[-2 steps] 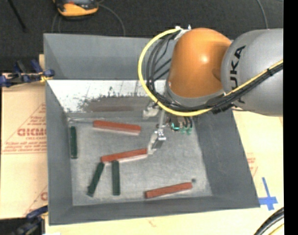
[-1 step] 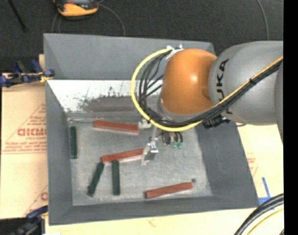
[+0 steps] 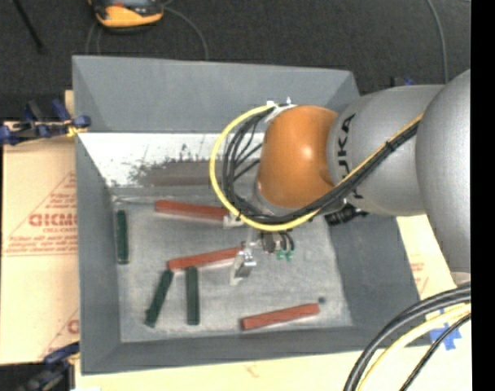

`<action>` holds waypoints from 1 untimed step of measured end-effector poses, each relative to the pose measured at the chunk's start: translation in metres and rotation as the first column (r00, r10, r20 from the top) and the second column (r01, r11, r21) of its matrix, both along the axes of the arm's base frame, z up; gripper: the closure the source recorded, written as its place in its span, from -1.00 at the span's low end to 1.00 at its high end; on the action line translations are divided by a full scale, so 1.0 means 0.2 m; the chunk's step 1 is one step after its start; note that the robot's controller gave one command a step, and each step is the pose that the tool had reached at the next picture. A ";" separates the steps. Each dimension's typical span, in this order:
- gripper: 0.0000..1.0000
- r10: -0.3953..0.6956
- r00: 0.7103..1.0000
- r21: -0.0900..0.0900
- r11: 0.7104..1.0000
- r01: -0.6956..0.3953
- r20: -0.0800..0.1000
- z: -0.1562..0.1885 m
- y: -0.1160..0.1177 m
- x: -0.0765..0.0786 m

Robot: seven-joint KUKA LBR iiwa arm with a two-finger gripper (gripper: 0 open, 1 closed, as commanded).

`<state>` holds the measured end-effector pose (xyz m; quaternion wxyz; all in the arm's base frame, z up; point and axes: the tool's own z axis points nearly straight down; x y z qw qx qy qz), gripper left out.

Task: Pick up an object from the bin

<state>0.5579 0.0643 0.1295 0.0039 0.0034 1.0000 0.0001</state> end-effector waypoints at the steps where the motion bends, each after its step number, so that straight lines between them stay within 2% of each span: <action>1: 1.00 -0.069 0.998 0.002 0.998 0.069 -0.005 -0.22 -0.11 -0.06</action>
Offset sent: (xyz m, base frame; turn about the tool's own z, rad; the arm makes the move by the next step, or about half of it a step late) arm 0.0000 0.0000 0.0000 0.0000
